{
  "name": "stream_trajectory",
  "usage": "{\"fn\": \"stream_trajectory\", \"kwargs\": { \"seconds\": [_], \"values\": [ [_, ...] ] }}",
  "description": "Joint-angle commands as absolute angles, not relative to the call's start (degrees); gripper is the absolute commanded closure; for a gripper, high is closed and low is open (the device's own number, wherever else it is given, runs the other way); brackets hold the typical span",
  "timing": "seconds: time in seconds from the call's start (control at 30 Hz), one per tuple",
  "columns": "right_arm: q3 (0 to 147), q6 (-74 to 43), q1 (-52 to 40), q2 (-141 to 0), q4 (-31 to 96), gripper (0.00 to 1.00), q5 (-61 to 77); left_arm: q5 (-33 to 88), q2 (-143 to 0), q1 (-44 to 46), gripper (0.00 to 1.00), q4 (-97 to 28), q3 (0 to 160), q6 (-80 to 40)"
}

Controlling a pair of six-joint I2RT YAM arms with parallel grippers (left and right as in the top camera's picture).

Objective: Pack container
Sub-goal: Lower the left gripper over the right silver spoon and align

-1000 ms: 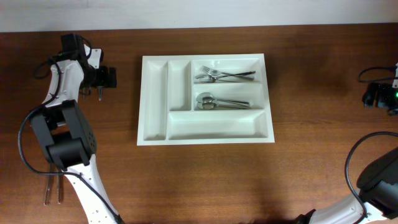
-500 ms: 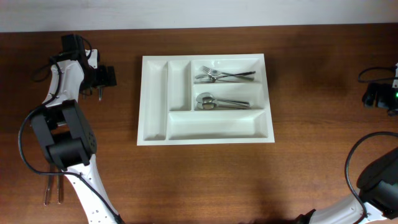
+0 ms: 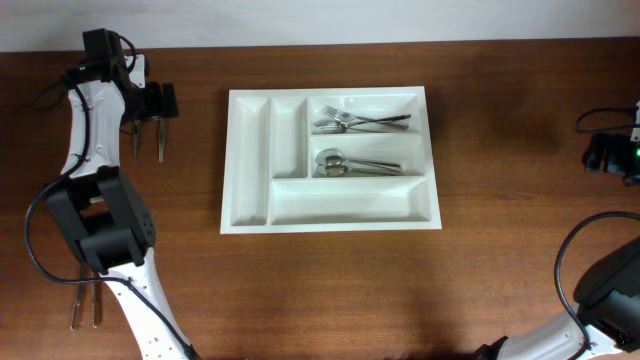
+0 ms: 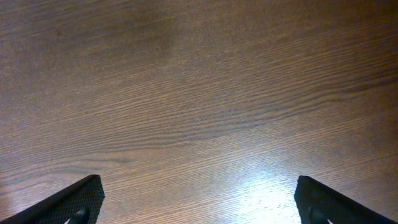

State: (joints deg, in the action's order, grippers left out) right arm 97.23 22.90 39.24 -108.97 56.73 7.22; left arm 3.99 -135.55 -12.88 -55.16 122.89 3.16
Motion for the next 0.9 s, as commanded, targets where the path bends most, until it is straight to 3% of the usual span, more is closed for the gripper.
{"fn": "stream_trajectory", "kwargs": {
  "seconds": [0.0, 0.67, 0.87],
  "values": [
    [96.95, 22.9, 39.35, -109.47, 56.69, 0.01, 7.97, 3.36, -135.98, -12.8, 0.01, -57.84, 125.56, 3.03],
    [96.95, 22.9, 39.35, -109.47, 56.69, 0.01, 7.97, 5.85, -135.98, -10.52, 0.01, -72.31, 130.17, 7.42],
    [96.95, 22.9, 39.35, -109.47, 56.69, 0.01, 7.97, 5.13, -135.98, -9.39, 0.01, -68.18, 130.17, 7.35]
  ]
}}
